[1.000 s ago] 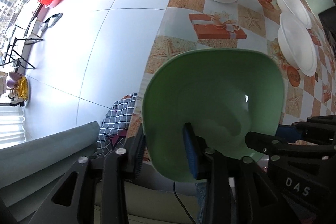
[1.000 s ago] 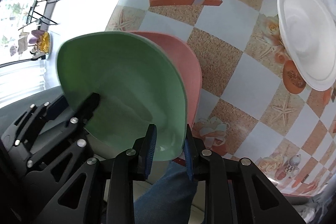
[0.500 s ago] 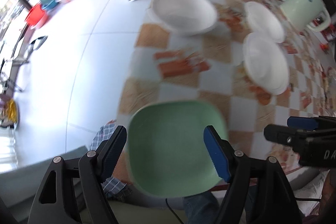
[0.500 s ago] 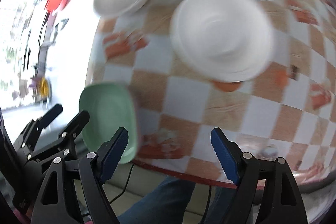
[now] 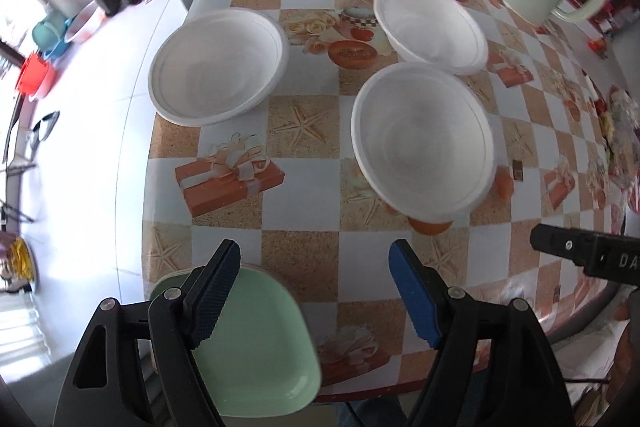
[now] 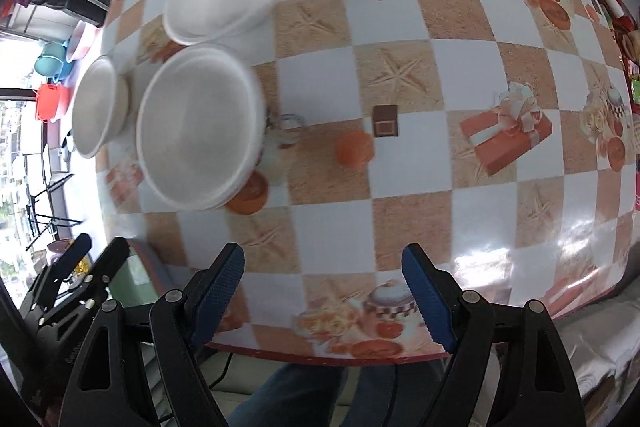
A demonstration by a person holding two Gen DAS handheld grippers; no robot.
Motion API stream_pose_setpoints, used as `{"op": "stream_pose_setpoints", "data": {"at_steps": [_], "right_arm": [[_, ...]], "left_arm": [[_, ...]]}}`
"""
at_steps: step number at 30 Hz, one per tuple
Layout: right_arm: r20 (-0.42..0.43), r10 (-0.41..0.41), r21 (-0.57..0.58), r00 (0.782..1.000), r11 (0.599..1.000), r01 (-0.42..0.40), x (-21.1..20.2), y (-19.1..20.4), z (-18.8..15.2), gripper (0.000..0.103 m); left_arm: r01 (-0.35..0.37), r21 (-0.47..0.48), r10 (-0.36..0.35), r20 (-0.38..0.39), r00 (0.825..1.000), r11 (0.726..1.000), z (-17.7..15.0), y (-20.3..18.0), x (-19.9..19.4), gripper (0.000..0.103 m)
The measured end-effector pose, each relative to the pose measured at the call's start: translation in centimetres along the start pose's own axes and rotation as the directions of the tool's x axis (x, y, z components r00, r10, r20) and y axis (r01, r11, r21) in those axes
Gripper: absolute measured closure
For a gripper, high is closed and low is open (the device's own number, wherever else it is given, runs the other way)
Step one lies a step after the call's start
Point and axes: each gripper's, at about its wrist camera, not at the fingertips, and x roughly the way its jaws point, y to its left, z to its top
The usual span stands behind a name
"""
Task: Organize plates and bowls
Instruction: 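Move both grippers toward the white foam bowls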
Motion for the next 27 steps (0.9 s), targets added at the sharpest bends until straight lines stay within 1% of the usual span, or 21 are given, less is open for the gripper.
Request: {"op": "stream_pose_setpoints", "data": {"at_steps": [2, 4, 7, 13, 17, 24, 25, 27], "right_arm": [[-0.005, 0.003, -0.013, 1.000, 1.000, -0.003, 0.0, -0.2, 0.9, 0.021], [-0.007, -0.007, -0.045, 1.000, 0.999, 0.007, 0.3, 0.4, 2.3, 0.021], [-0.006, -0.017, -0.087, 1.000, 0.996, 0.016, 1.0, 1.7, 4.2, 0.021], [-0.004, -0.021, -0.135, 1.000, 0.991, 0.021, 2.3, 3.9, 7.7, 0.021], [-0.017, -0.029, -0.145, 0.999, 0.989, 0.026, 3.4, 4.3, 8.8, 0.021], [-0.045, -0.037, -0.152, 0.998, 0.988, 0.030, 5.1, 4.6, 10.0, 0.021], [-0.047, -0.040, -0.158, 0.998, 0.987, 0.032, 5.3, 4.8, 10.1, 0.021], [-0.047, -0.046, -0.169, 0.998, 0.985, 0.037, 5.6, 5.2, 10.2, 0.021]], "left_arm": [[0.006, -0.021, -0.006, -0.004, 1.000, 1.000, 0.6, -0.1, 0.3, 0.023], [-0.014, -0.030, 0.014, -0.011, 1.000, 0.999, 1.7, -0.3, 0.9, 0.023], [-0.020, -0.042, 0.020, -0.017, 1.000, 0.999, 3.3, -0.7, 1.9, 0.023], [-0.043, -0.013, 0.043, -0.026, 0.999, 0.999, 6.2, -1.7, 4.0, 0.023], [-0.054, -0.005, 0.053, -0.041, 0.998, 0.999, 7.3, -2.0, 5.1, 0.023], [-0.070, 0.009, 0.071, -0.082, 0.994, 0.997, 8.1, -2.4, 7.4, 0.023], [-0.045, 0.022, 0.047, -0.103, 0.994, 0.999, 8.2, -2.4, 7.7, 0.023], [-0.046, 0.029, 0.049, -0.108, 0.993, 0.999, 8.4, -2.6, 8.2, 0.023]]}}
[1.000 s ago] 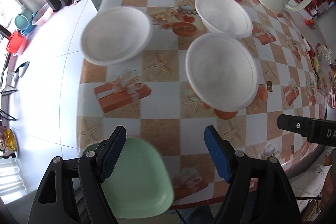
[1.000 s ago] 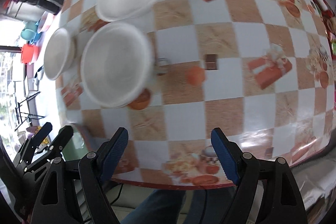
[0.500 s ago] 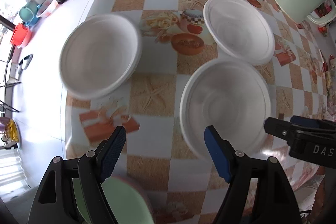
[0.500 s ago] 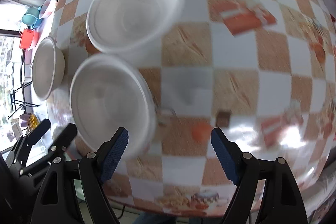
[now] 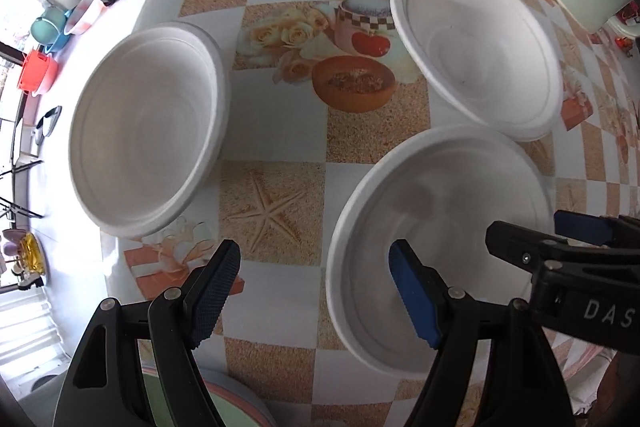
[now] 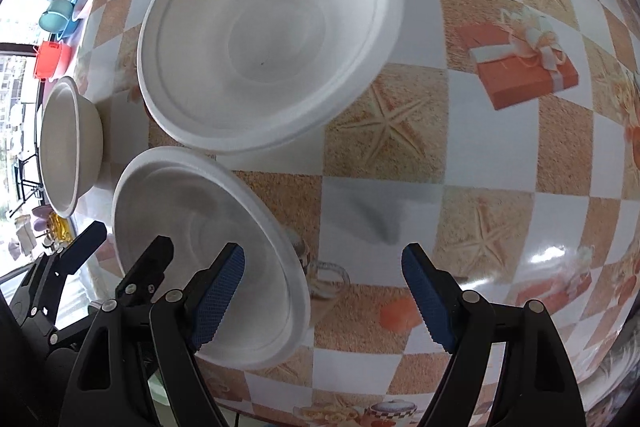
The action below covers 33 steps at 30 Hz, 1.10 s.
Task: Organize plates and bowls
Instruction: 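Move both grippers toward the white foam bowls, then close the left gripper on a white foam bowl rim while the right gripper grips it too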
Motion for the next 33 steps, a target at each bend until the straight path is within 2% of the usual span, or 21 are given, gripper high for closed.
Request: {"op": "stream_pose_setpoints", "data": {"at_steps": [1, 3, 4, 5, 6, 7, 11, 13, 15, 17, 25, 33], "right_arm": [[-0.002, 0.000, -0.005, 1.000, 1.000, 0.000, 0.1, 0.2, 0.3, 0.021], [-0.003, 0.001, -0.012, 1.000, 1.000, -0.001, 0.3, 0.5, 0.5, 0.030], [-0.010, 0.008, -0.015, 1.000, 1.000, -0.008, 0.6, 0.7, 0.7, 0.044], [-0.020, 0.017, -0.012, 1.000, 1.000, -0.018, 0.9, 0.9, 0.8, 0.051], [-0.015, 0.012, -0.013, 1.000, 1.000, -0.012, 1.0, 1.3, 0.9, 0.052], [-0.014, 0.010, -0.017, 1.000, 1.000, -0.010, 1.0, 1.4, 0.9, 0.060], [-0.033, 0.059, -0.010, 0.998, 0.998, -0.059, 1.4, 1.6, 1.0, 0.080], [-0.032, 0.054, -0.019, 0.998, 0.998, -0.055, 1.5, 1.9, 0.7, 0.080], [-0.034, 0.054, -0.027, 0.998, 0.998, -0.054, 1.6, 2.4, 0.7, 0.080], [-0.044, 0.063, -0.032, 0.997, 0.997, -0.064, 1.8, 2.5, 0.3, 0.085], [-0.062, 0.053, -0.031, 0.997, 0.998, -0.055, 2.0, 2.2, -2.6, 0.085], [-0.072, 0.043, 0.031, 0.996, 0.999, -0.041, 2.4, -0.8, -6.3, 0.085]], "left_arm": [[-0.001, 0.004, 0.001, -0.001, 1.000, 1.000, 0.1, 0.0, 0.2, 0.023], [-0.010, 0.011, 0.010, -0.003, 1.000, 1.000, 0.4, -0.2, 0.5, 0.023], [-0.019, 0.014, 0.020, -0.007, 1.000, 1.000, 0.5, -0.2, 0.7, 0.023], [-0.023, 0.018, 0.023, -0.012, 1.000, 1.000, 0.5, -0.3, 0.8, 0.024], [-0.019, 0.023, 0.019, -0.020, 1.000, 1.000, 0.5, -0.3, 1.0, 0.031], [-0.006, 0.026, 0.007, -0.030, 1.000, 1.000, 0.5, -0.4, 1.2, 0.041], [0.040, 0.044, -0.038, -0.036, 0.999, 0.998, 0.2, -1.0, 1.4, 0.056], [0.052, 0.059, -0.050, -0.038, 0.998, 0.997, 0.2, -1.5, 1.4, 0.067], [0.051, 0.070, -0.049, -0.039, 0.998, 0.996, 0.3, -1.9, 1.4, 0.070], [0.040, 0.082, -0.037, -0.036, 0.999, 0.996, 0.6, -2.8, 1.3, 0.070], [0.048, 0.139, -0.043, -0.041, 0.998, 0.989, -1.1, -5.8, 1.3, 0.070], [0.059, 0.270, -0.049, -0.046, 0.998, 0.961, -4.2, -10.8, 1.6, 0.070]]}}
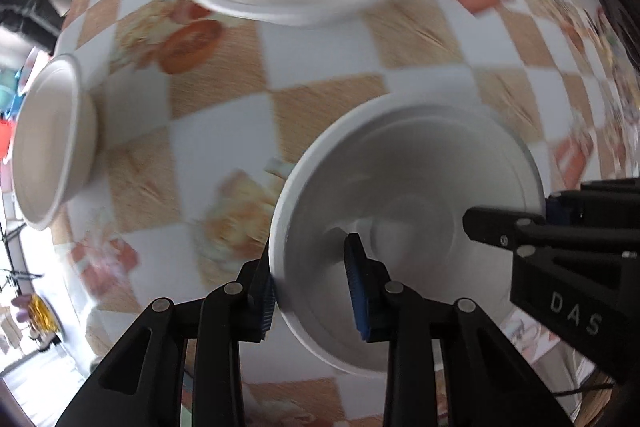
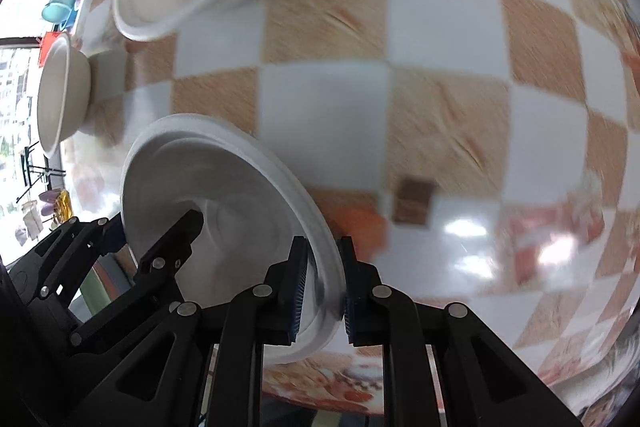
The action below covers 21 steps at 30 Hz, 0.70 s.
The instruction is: Organize plates and bowls
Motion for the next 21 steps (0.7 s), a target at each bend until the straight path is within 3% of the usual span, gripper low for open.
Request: {"op": "stream_pose_setpoints", "data": {"at_steps": [13, 21], "right_arm": [[-0.027, -0.022, 0.080, 0.999, 0.996, 0.025, 1.8, -3.0, -7.1, 0.085], [-0.050, -0.017, 0.112, 0.999, 0.993, 0.023, 3.2, -2.9, -10.2, 0.085]], "left_arm": [[0.042, 0.188, -0.035, -0.042, 0.999, 0.981, -4.9, -8.0, 0.7, 0.068], [0.056, 0.266, -0.040, -0.065, 0.997, 0.962, -8.1, -10.4, 1.2, 0.068]]}}
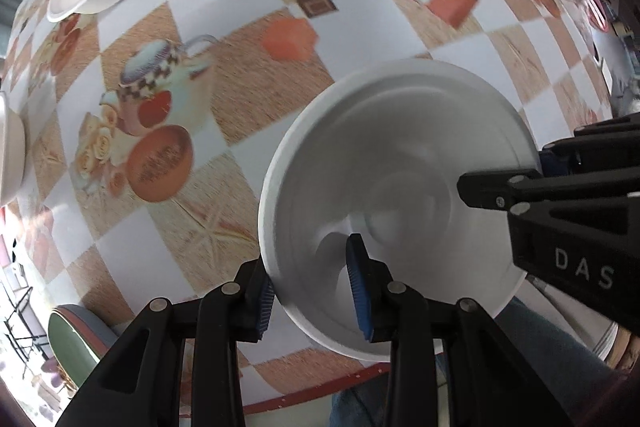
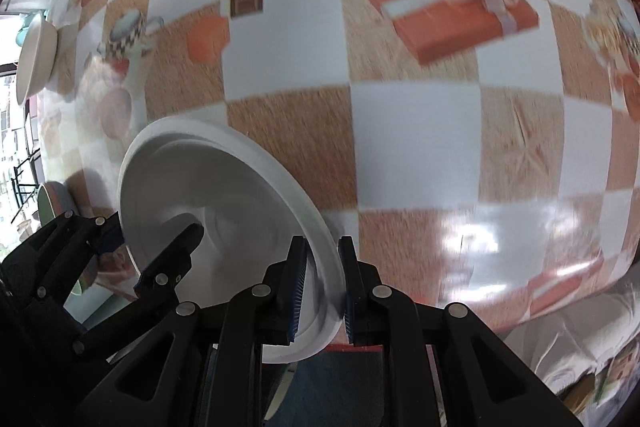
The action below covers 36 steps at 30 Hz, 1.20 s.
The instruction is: Organize plates and bowls
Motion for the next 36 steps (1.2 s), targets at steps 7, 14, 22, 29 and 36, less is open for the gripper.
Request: {"op": "stream_pose_setpoints", "data": {"at_steps": [7, 14, 22, 29, 36], "right_arm": [[-0.007, 0.024, 0.015, 1.000, 1.000, -0.024, 1.4, -1.8, -2.0, 0.085], [0.094, 0.019, 0.030, 0.995, 0.999, -0.022, -3.6, -6.9, 0.8, 0.023], [0.194, -0.065, 0.045, 0.979, 0.997, 0.057, -8.4, -9.5, 5.9, 0.023], [0.250, -0.065, -0.014, 0.966, 0.997, 0.070, -10.7, -7.5, 10.4, 0.023], [0.269, -0.026, -0.092, 0.963, 0.994, 0.053, -12.0, -2.3, 15.0, 0.023]], "left_arm": [[0.005, 0.026, -0.005, 0.000, 1.000, 1.000, -1.4, -2.6, 0.6, 0.062], [-0.004, -0.038, 0.006, 0.041, 0.999, 0.999, -2.3, 2.1, -1.4, 0.028], [0.002, -0.258, 0.026, 0.108, 0.994, 0.966, -1.9, 8.4, -4.4, 0.024], [0.000, -0.387, 0.076, 0.181, 0.980, 0.922, 2.7, 14.0, -7.7, 0.023], [-0.016, -0.463, 0.122, 0.200, 0.972, 0.886, 4.6, 19.4, -10.7, 0.023]]}}
